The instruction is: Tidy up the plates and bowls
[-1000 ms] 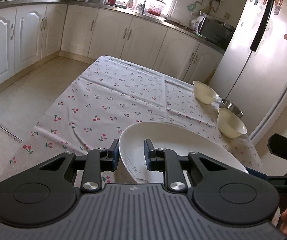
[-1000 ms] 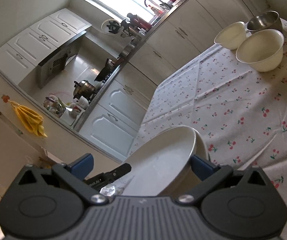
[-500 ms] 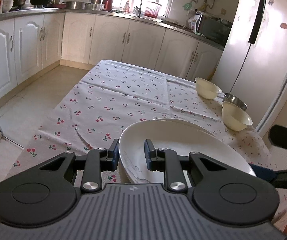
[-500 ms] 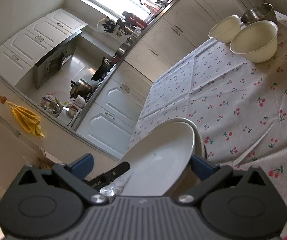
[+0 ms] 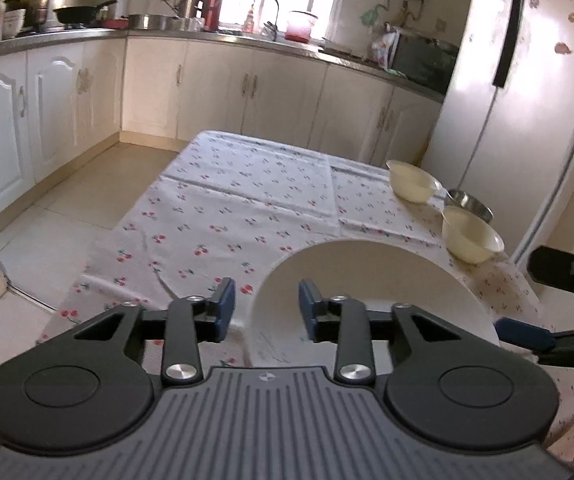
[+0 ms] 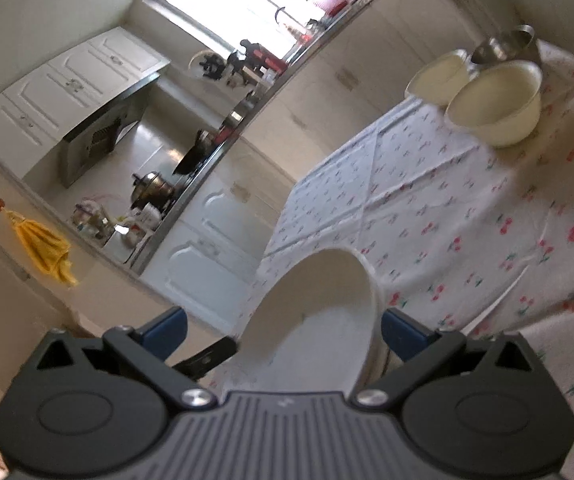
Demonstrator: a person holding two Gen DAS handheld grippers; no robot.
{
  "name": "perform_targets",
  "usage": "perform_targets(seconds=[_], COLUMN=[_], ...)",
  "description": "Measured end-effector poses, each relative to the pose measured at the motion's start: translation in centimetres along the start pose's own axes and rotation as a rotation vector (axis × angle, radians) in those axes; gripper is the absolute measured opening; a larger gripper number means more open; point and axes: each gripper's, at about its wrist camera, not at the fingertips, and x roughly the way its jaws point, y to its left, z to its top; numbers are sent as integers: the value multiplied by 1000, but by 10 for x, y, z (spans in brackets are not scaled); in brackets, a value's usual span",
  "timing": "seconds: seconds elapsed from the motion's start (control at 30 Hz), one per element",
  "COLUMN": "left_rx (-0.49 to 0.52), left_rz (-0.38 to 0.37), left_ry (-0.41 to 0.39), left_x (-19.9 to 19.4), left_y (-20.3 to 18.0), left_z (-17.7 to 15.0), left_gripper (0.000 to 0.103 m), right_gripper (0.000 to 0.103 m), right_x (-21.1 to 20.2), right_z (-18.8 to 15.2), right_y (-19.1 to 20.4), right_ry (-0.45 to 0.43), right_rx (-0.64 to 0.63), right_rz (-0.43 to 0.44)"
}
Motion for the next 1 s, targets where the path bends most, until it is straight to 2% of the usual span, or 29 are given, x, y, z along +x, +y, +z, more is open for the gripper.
perform_targets(seconds=[0.1,0.17,0.27,0.37,0.47,0.57,0.6,0.87,1.0], left_rx=[-37,-63,-131,-173,-174,-182,-178,-162,-172], left_rz=[12,17,-24,-61,-84,-142,-150,-137,-117], left_ry=[3,26,96,142,161,174,174,174,170], left_x=[0,6,15,24,31,35,35,31,34], left_y=[10,13,21,24,22,22,21,19,20], left_z=[2,2,-2,-7,-10,-10,-10,-8,-5], left_gripper=[49,49,48,46,45,37,38,39,39], right_gripper=[103,103,100,97,97,98,99,101,101], right_x=[0,4,13,19,22,27,29,38,46], right_z=[2,0,-5,-9,-9,-9,-10,-8,-5], right_y=[-8,-19,-35,-41,-39,-38,-37,-20,-18], right_ry=[-1,16,53,78,92,109,110,125,133], right_rx=[22,79,181,222,224,215,215,151,147], right_rz=[-26,-9,31,49,55,48,47,-18,-15])
